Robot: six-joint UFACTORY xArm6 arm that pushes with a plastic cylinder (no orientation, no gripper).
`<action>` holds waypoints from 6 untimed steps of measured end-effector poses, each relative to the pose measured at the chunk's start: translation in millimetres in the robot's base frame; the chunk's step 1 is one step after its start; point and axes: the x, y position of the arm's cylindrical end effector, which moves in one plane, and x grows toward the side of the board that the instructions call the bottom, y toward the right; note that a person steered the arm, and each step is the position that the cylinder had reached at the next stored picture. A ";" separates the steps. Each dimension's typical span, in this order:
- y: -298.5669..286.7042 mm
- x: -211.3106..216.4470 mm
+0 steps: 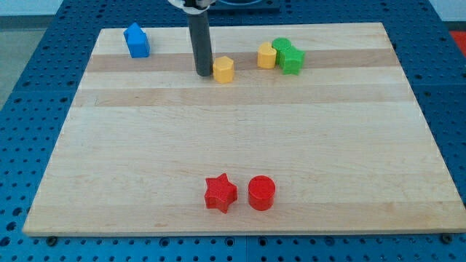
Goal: Place the hexagon below the heart
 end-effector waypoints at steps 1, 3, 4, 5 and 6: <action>30.4 0.0; 64.7 1.5; 64.7 17.2; 67.3 26.5; 77.7 23.9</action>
